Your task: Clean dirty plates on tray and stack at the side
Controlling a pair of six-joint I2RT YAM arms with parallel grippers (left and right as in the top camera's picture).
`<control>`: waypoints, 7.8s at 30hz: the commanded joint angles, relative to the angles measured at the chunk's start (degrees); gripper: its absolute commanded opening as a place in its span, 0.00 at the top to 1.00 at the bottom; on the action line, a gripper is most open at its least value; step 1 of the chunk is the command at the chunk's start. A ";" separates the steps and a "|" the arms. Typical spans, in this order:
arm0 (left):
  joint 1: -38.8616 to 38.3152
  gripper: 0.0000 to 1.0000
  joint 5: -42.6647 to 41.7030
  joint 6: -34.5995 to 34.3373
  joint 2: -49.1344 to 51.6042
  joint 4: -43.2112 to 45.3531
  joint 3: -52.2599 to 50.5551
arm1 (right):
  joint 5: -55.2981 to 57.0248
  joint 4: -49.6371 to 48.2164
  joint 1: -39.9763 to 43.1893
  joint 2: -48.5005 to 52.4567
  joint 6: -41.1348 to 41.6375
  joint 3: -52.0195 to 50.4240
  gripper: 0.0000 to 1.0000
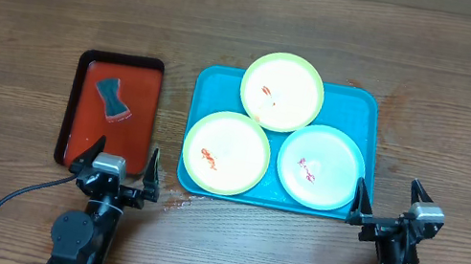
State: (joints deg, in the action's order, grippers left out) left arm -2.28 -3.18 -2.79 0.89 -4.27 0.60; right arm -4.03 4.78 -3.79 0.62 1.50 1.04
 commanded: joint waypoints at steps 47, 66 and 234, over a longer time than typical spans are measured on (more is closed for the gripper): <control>-0.48 0.01 0.42 0.94 -0.57 0.00 -0.33 | 0.55 -0.20 -0.22 -0.46 -0.04 -0.57 0.00; -0.48 0.00 0.42 0.94 -0.57 0.00 -0.33 | 0.55 -0.20 -0.22 -0.46 -0.02 -0.57 0.00; 12.31 0.96 7.63 -24.59 94.53 -39.45 70.05 | 0.55 -0.20 -0.22 -0.46 -0.02 -0.57 0.00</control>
State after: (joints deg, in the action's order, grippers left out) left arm 9.85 4.12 -28.14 91.15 -44.45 75.26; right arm -4.03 4.75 -3.79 0.62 1.48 1.06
